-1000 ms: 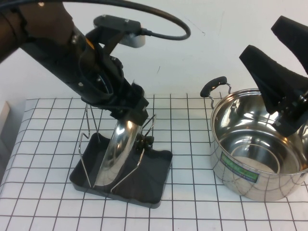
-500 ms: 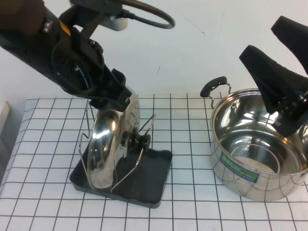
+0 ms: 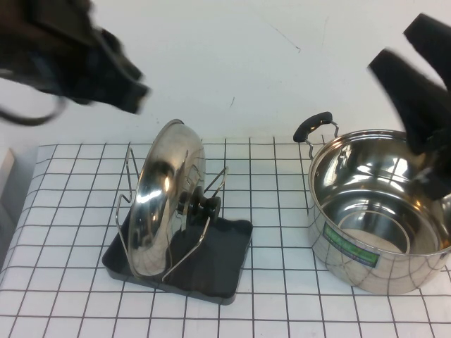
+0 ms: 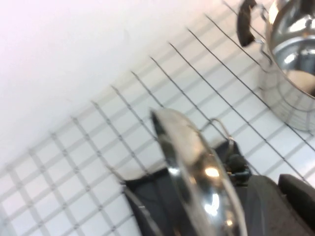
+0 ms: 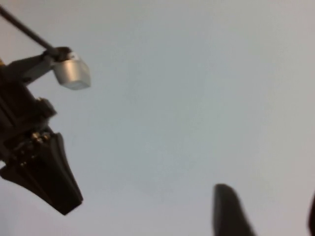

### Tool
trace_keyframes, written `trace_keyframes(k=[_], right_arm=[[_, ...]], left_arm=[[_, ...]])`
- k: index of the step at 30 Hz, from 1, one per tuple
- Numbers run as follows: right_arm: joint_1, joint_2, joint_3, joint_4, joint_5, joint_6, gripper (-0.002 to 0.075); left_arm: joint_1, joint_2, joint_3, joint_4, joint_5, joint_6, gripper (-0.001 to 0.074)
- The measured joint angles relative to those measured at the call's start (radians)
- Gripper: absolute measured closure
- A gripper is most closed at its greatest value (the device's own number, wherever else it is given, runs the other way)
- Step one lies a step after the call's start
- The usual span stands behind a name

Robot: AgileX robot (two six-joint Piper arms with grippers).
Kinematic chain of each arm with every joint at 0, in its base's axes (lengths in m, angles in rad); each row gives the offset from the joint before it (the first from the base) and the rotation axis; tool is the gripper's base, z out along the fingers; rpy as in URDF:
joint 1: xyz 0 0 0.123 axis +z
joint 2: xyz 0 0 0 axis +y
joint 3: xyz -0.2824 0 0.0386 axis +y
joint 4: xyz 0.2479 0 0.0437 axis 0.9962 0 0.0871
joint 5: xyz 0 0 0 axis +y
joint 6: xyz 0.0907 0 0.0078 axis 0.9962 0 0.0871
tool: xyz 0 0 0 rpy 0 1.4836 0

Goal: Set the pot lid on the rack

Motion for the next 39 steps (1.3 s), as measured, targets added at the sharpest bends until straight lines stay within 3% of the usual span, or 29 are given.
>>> trace_keyframes(k=[4,6,8,16,22,32,39], right_arm=[[0.0,-0.083,0.0,-0.002,0.034,0.025,0.0578],[0.0,-0.148,0.0,-0.002,0.131,0.044,0.0664],[0.0,-0.213,0.0,-0.002,0.261,0.057,0.0698],[0.0,-0.526,0.002,-0.002,0.892,0.069,0.0726],[0.0,-0.709,0.004,0.007,1.197,0.071,0.0727],[0.0,-0.787,0.118,0.076,1.311,0.071,0.0727],[0.0,-0.787,0.151,0.081,1.317,0.071,0.0727]], left_arm=[[0.0,-0.106,0.029,0.073,-0.012,-0.025,0.0729],[0.0,-0.175,0.092,0.097,-0.04,-0.053,0.0731],[0.0,-0.25,0.181,0.114,-0.083,-0.084,0.0732],[0.0,-0.569,0.614,0.233,-0.304,-0.302,0.0735],[0.0,-0.789,0.877,0.461,-0.346,-0.577,0.0735],[0.0,-1.008,1.079,0.681,-0.299,-0.82,0.0736],[0.0,-1.026,1.157,0.649,-0.297,-0.886,0.0736]])
